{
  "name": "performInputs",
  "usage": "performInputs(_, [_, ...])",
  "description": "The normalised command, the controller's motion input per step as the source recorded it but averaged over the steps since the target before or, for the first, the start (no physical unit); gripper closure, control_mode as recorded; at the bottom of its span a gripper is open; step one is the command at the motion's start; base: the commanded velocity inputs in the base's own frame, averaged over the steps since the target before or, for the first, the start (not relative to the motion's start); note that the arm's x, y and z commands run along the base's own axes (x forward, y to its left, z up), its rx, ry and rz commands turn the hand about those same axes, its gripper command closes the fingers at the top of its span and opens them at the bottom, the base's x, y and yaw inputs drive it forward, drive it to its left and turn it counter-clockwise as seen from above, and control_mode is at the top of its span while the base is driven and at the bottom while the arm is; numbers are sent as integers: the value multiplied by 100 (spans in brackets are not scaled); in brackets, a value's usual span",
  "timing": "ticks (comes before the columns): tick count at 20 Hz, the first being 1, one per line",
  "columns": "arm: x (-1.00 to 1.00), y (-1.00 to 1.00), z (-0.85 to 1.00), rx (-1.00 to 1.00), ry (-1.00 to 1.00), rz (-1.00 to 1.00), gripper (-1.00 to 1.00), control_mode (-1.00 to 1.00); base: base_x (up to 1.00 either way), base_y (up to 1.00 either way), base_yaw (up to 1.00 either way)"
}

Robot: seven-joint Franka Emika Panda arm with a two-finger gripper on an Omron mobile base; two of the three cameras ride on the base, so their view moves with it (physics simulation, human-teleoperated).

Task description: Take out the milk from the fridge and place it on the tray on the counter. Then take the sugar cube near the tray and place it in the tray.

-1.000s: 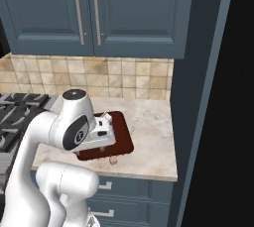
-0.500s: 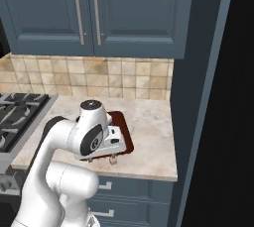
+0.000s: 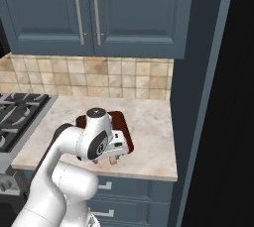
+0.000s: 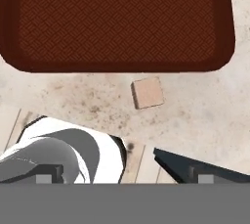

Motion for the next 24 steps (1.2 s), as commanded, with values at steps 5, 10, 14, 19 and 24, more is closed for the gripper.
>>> performInputs(5, [39, -19, -36, 0, 0, 0, -100, -100, 0, 0, 0])
performInputs(10, [43, -11, -29, 0, 0, 0, -100, -100, 0, 0, 0])
performInputs(14, [29, 0, -32, 0, 0, 0, -100, -100, 0, 0, 0])
performInputs(19, [3, 0, -22, 0, 0, -5, -100, -100, 0, 0, 0])
performInputs(24, [0, 9, -10, 0, 0, -7, -100, -100, 0, 0, 0])
